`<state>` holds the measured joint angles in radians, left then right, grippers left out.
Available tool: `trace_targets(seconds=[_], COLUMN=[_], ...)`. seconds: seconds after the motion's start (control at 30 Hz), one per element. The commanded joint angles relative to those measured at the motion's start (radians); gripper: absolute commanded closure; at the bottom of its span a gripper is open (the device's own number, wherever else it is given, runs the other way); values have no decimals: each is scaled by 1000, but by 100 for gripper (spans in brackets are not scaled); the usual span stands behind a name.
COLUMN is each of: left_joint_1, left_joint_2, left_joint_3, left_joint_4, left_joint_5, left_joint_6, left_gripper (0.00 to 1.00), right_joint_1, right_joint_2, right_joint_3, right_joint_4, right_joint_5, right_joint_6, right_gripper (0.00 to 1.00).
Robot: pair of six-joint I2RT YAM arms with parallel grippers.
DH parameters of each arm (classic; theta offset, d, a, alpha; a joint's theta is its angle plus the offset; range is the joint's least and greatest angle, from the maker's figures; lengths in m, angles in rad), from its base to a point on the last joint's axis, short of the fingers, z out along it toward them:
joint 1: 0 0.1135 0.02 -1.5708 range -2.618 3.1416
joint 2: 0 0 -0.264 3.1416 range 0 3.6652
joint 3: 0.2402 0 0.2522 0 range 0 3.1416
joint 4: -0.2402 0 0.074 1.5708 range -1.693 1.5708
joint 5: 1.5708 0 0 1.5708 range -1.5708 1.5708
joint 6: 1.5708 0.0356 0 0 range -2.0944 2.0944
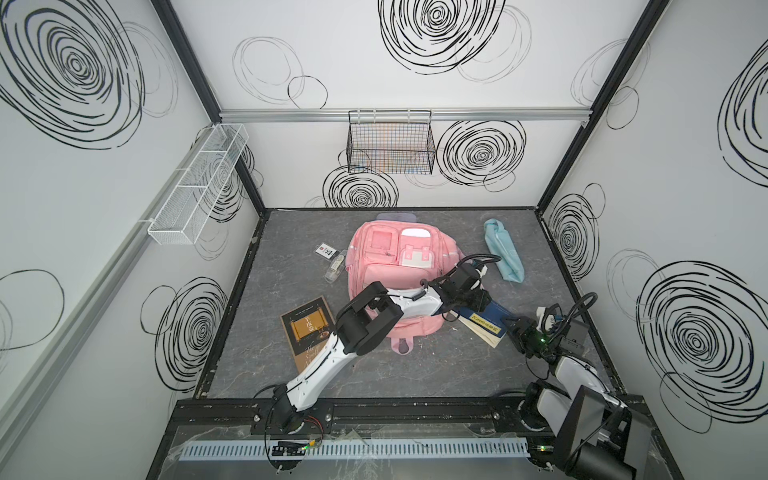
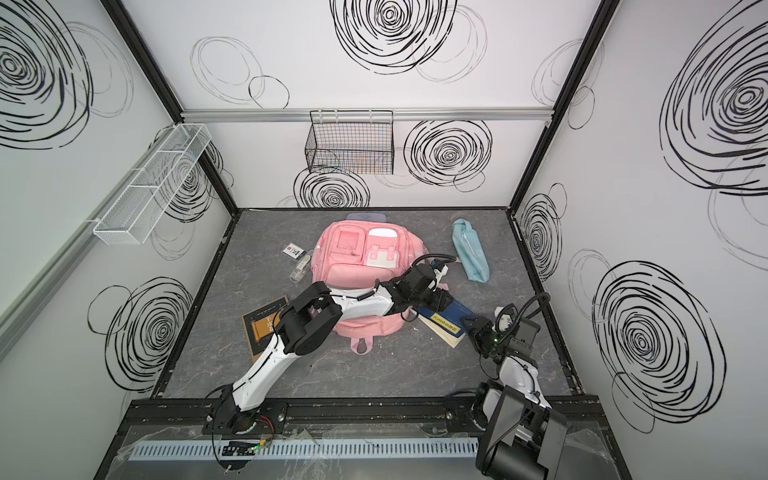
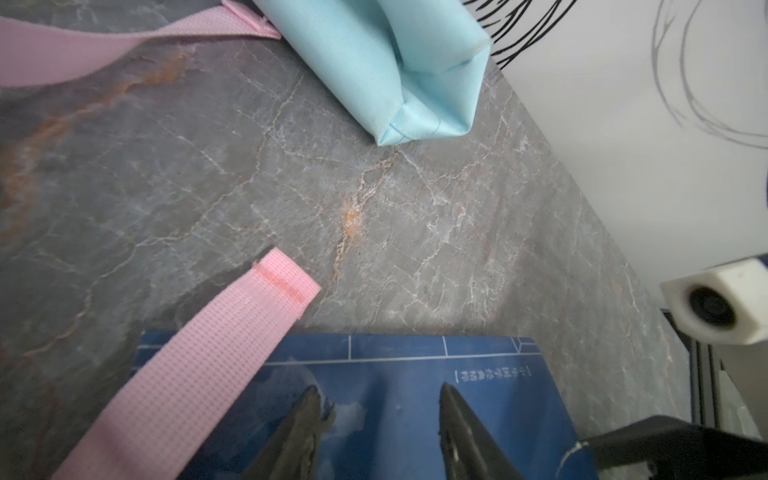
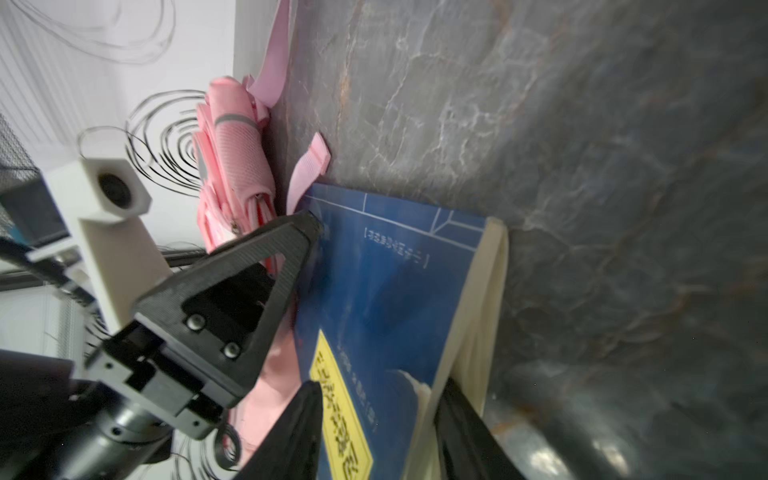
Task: Pack the student bag
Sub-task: 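Grasp the blue notebook's edge with the right gripper and lift it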
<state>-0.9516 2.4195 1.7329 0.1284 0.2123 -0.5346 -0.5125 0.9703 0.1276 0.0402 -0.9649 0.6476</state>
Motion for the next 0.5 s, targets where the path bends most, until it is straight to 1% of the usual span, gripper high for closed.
trace_targets(seconds=[0.0, 0.1, 0.17, 0.2, 0.3, 0.37, 0.47], left_joint_1=[-10, -11, -13, -13, -15, -14, -7], left_joint_2=[55, 44, 35, 30, 23, 14, -56], left_joint_3=[-95, -108, -102, -96, -81, -73, -78], left_joint_4=[-111, -91, -86, -90, -93, -96, -92], left_joint_5=[48, 64, 69, 68, 73, 83, 115], left_joint_6=[-62, -74, -72, -70, -69, -72, -76], left_gripper=[50, 50, 51, 51, 51, 51, 51], right_joint_1=[5, 3, 1, -2, -8, -20, -55], right_joint_2=[-4, 18, 29, 31, 28, 21, -2], right_joint_3=[-30, -56, -69, -71, -70, -65, -47], right_joint_4=[140, 226, 280, 291, 322, 301, 237], right_joint_5=[-87, -84, -91, -91, -104, -101, -104], right_joint_6=[84, 142, 182, 193, 215, 208, 200], right_gripper=[52, 60, 69, 72, 88, 100, 100])
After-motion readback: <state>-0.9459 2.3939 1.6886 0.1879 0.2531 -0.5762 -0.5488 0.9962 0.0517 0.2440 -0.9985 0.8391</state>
